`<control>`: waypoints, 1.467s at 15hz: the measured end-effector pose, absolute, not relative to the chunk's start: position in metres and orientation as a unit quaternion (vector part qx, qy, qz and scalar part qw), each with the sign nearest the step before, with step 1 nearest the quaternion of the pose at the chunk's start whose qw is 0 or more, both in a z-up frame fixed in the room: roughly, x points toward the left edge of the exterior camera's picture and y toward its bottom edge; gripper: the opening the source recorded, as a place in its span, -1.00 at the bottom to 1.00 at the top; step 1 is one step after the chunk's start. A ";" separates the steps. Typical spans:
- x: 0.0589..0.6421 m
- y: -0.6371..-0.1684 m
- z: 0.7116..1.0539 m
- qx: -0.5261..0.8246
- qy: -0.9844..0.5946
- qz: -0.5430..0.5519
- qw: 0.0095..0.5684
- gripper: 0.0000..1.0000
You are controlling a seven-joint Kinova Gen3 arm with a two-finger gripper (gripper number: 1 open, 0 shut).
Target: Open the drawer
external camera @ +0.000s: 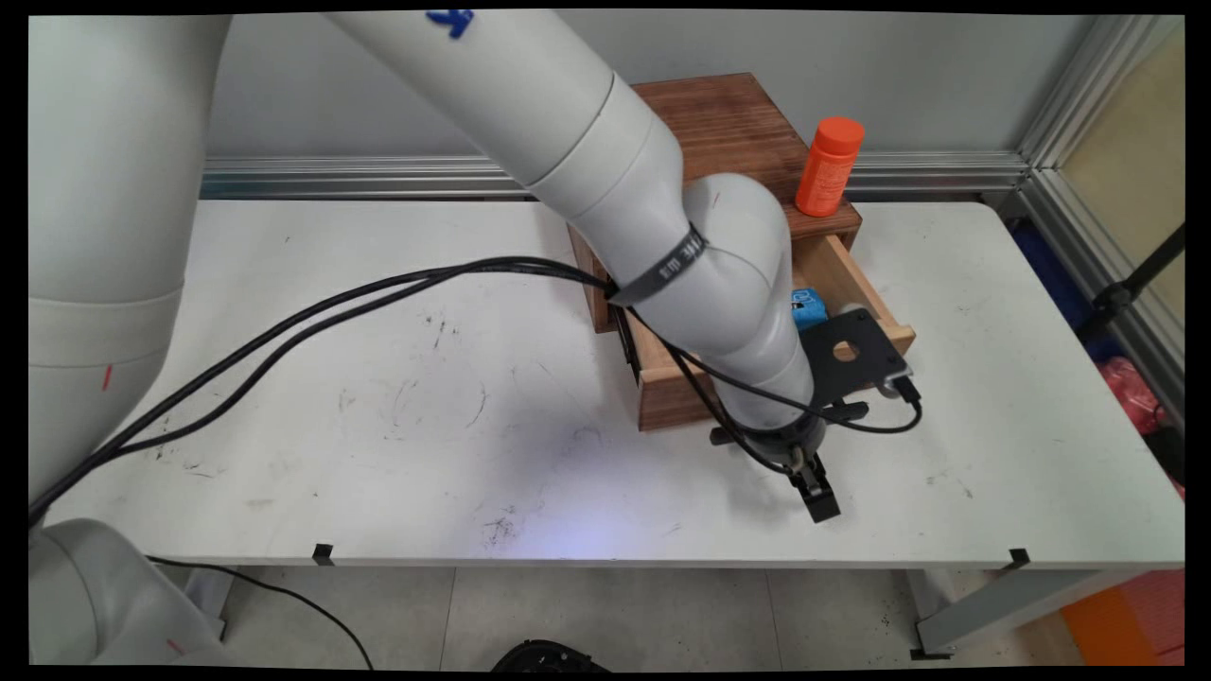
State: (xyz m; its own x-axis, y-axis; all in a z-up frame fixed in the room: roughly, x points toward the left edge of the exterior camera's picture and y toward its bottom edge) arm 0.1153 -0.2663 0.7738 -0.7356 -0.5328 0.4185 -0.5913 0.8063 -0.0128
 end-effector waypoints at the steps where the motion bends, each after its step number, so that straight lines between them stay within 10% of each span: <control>1: 0.114 -0.263 0.774 0.302 -0.929 0.074 0.202 1.00; 22: 0.082 -0.215 0.782 0.282 -0.933 0.064 0.214 1.00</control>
